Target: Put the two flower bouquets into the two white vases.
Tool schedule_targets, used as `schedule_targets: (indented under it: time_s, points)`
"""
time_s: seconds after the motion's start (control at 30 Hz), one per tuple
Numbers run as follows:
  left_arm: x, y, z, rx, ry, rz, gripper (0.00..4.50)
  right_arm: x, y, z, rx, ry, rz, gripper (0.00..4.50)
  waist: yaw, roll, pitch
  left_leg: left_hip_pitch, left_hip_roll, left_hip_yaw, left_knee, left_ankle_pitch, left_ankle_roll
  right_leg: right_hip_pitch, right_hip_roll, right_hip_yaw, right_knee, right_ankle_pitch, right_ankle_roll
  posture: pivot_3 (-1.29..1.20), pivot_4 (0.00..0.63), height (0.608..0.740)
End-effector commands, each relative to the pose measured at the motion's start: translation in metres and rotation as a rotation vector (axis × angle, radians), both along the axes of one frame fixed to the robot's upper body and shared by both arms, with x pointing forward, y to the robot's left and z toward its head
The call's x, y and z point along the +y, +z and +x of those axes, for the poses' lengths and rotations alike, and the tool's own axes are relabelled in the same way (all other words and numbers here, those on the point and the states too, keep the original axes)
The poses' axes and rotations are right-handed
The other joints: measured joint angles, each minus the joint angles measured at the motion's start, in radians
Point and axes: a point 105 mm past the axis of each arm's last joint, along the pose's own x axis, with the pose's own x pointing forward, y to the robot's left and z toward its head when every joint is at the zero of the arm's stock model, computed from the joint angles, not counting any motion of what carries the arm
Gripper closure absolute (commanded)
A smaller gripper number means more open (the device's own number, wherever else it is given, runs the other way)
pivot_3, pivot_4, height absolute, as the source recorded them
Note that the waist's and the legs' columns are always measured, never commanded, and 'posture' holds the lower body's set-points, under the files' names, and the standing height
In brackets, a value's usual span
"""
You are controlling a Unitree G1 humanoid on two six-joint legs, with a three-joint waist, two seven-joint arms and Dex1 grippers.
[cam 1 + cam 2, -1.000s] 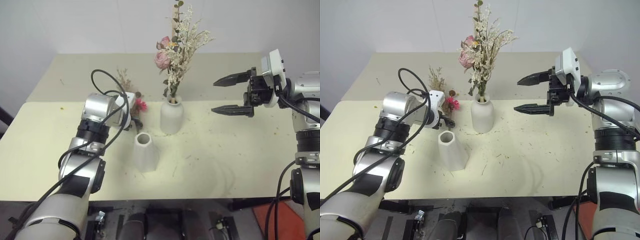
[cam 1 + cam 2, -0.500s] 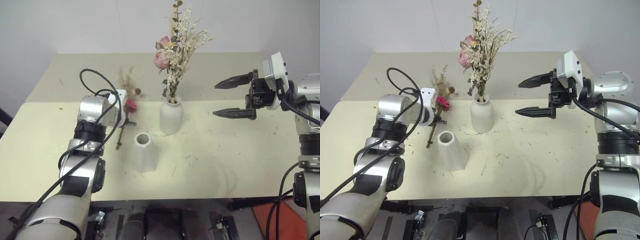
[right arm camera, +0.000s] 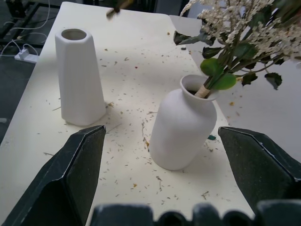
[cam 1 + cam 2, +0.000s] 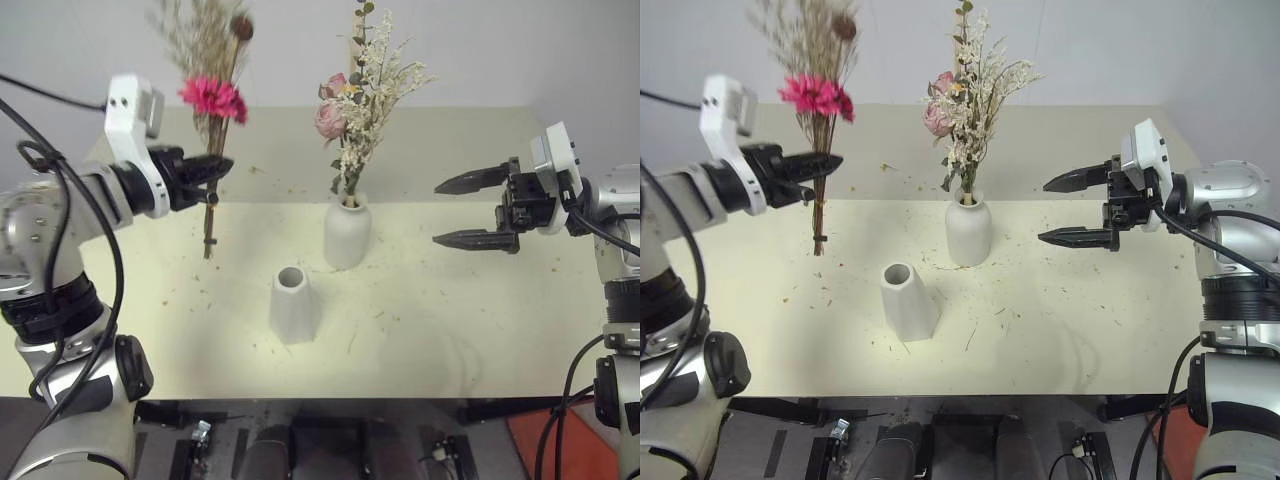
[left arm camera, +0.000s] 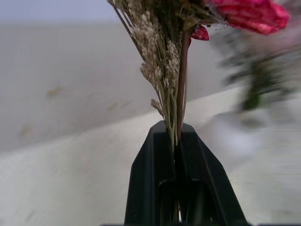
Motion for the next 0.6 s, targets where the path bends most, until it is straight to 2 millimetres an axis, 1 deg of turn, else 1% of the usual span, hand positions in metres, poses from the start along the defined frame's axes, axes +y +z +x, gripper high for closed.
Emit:
schedule_targets:
  time_s: [0.03,0.1,0.2,0.37,0.6]
  points:
    - [-0.016,0.024,-0.029,-0.183,-0.157,-0.028,4.48,0.000,0.011,-0.011,-0.021,0.060,0.022,0.00,-0.001,0.000,0.000,0.001,0.000,0.000,0.000,0.000,0.000,0.000,0.000,0.000,0.000,0.000,0.000,0.00,0.150,0.740]
    - [-0.030,0.030,-0.047,-0.258,-0.315,-0.047,4.48,0.000,0.011,-0.017,-0.007,0.097,0.045,0.00,-0.003,0.000,0.000,0.001,0.000,0.000,0.000,0.000,0.000,0.000,0.000,0.000,0.000,0.000,0.000,0.00,0.150,0.740]
    - [-0.038,0.033,-0.061,-0.313,-0.440,-0.060,4.48,-0.001,0.012,-0.025,0.000,0.139,0.074,0.00,-0.005,0.000,0.000,0.001,0.001,0.000,0.000,0.000,0.000,0.001,0.001,0.000,0.000,0.000,0.000,0.00,0.150,0.740]
    - [-0.043,0.030,-0.062,-0.323,-0.512,-0.054,4.48,0.000,0.012,-0.037,0.013,0.210,0.105,0.00,-0.008,0.000,0.000,0.001,0.001,0.000,0.000,0.000,0.000,0.001,0.001,0.001,0.000,0.000,0.000,0.00,0.150,0.740]
    - [-0.042,0.020,-0.061,-0.302,-0.552,-0.069,4.48,0.002,0.009,-0.045,0.029,0.257,0.088,0.00,-0.012,0.000,0.000,0.002,0.001,0.001,0.000,0.000,0.000,0.002,0.002,0.001,0.000,0.000,0.000,0.00,0.150,0.740]
